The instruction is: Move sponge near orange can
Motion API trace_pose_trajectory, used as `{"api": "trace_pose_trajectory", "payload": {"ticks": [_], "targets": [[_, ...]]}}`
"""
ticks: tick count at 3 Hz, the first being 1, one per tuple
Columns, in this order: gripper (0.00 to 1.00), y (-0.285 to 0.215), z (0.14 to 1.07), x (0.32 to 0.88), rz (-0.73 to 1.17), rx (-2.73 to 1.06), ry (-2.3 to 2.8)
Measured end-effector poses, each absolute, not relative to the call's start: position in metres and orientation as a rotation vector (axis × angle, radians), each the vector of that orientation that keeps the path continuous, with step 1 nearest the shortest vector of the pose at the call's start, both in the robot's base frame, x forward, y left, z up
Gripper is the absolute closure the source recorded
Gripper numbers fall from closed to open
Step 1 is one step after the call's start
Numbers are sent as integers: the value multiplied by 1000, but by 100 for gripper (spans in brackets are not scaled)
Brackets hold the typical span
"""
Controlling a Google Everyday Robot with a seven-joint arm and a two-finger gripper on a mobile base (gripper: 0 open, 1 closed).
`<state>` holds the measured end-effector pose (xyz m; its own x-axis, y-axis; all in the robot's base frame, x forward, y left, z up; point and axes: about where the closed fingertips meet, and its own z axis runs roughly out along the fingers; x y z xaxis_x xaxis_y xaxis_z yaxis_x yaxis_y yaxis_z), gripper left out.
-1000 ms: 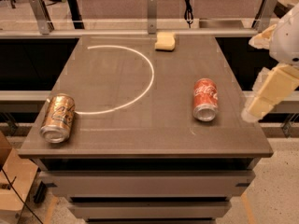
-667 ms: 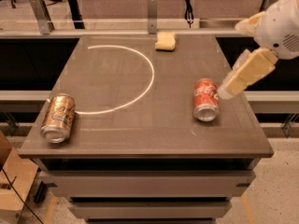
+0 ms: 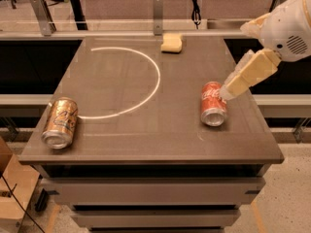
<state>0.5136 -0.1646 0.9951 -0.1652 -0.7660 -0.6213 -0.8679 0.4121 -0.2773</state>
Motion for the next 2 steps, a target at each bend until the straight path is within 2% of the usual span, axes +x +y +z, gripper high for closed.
{"api": "trace_pose_trajectory", "payload": {"ticks": [2], "targets": [[0,-134,993,591,320,-1202,1802]]}}
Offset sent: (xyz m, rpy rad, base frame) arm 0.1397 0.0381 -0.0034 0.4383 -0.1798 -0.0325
